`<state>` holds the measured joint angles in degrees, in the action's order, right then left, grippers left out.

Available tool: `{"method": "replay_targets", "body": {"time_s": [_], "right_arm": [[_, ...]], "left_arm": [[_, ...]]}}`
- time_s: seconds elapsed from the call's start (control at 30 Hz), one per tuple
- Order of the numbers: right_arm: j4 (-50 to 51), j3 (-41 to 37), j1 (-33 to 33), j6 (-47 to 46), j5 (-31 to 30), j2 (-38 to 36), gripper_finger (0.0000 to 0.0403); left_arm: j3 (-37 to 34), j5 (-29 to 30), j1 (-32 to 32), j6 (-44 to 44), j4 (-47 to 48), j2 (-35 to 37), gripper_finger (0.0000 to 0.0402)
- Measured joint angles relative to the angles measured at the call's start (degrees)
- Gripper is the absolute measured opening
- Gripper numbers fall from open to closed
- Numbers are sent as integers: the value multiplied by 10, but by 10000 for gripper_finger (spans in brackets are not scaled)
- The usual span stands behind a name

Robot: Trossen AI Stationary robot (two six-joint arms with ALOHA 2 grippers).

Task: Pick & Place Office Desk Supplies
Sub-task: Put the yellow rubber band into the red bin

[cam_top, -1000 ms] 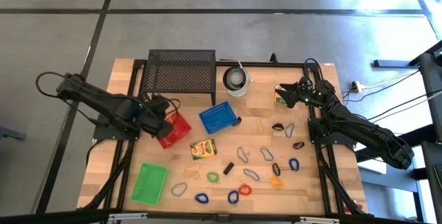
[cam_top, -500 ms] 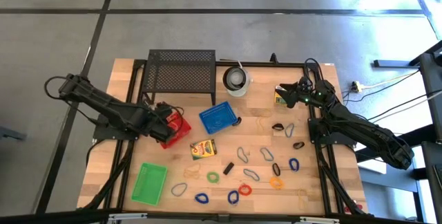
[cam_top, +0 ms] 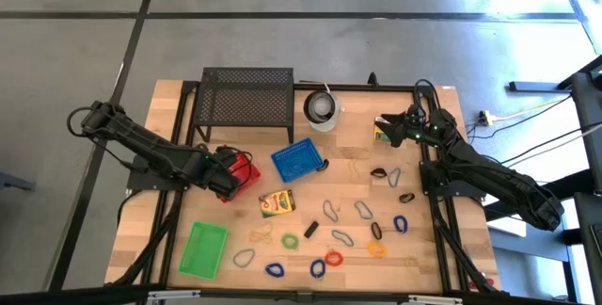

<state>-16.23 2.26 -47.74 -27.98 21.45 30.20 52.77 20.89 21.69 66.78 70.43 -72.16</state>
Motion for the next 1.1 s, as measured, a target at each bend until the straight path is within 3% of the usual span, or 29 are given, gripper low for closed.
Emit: {"method": "replay_targets", "body": {"time_s": [0.33, 0.57, 0.7, 0.83, 0.97, 1.1], "right_arm": [[0, 0, 0, 0, 0, 0, 310], [-2, 0, 0, 0, -13, 0, 310], [-8, 0, 0, 0, -77, 0, 310], [-8, 0, 0, 0, -126, 0, 310], [-9, 0, 0, 0, -146, 0, 310], [-9, 0, 0, 0, -150, 0, 310]], "left_arm": [[0, 0, -8, 11, 0, 0, 126], [18, 11, -34, -12, -22, 0, 148], [30, 50, -39, -80, -110, 0, 145], [30, 91, -39, -211, -255, 0, 143], [30, 100, -39, -329, -383, 0, 148], [30, 98, -38, -384, -461, 0, 157]]}}
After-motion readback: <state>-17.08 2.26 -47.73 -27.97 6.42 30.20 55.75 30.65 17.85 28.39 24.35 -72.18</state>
